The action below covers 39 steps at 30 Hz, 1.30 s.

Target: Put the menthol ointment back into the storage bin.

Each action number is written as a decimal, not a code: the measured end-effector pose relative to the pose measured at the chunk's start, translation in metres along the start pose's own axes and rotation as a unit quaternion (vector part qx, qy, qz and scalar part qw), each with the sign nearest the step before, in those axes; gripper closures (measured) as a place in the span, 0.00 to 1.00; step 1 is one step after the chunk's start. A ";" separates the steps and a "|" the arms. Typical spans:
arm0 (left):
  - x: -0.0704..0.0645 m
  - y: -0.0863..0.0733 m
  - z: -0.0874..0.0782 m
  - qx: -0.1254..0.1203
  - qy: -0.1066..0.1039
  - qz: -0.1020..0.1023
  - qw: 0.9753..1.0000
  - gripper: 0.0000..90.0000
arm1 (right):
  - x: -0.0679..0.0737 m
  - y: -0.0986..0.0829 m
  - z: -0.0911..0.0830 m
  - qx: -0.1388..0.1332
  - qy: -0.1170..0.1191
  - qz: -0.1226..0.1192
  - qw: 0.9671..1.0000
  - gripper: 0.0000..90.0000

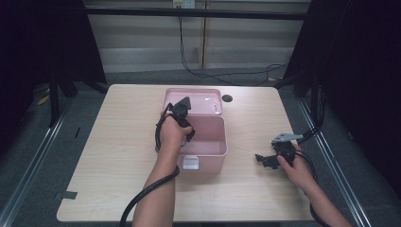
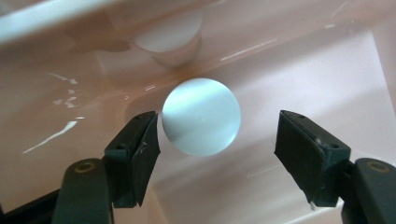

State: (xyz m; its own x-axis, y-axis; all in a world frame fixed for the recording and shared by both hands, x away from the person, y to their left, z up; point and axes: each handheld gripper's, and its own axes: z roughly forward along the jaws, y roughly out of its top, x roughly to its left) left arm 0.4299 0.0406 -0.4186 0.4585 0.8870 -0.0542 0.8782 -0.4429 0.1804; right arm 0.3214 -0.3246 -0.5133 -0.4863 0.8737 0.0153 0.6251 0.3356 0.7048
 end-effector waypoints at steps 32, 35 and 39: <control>0.000 -0.003 -0.040 -0.006 0.021 0.103 0.994 0.27 | 0.000 0.000 0.000 0.000 0.000 0.000 1.000 0.08; 0.001 -0.005 -0.049 -0.010 0.020 0.107 0.994 0.26 | 0.000 0.000 0.000 0.000 0.000 0.000 1.000 0.08; 0.001 -0.007 -0.055 -0.012 0.012 0.113 0.993 0.24 | 0.000 0.000 0.000 0.000 0.000 0.000 1.000 0.08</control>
State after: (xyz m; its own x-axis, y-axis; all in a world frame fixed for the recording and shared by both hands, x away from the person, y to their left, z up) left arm 0.4172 0.0519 -0.3659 0.6405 0.7678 0.0143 0.7491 -0.6288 0.2084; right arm 0.3214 -0.3246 -0.5133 -0.4863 0.8736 0.0156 0.6251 0.3354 0.7048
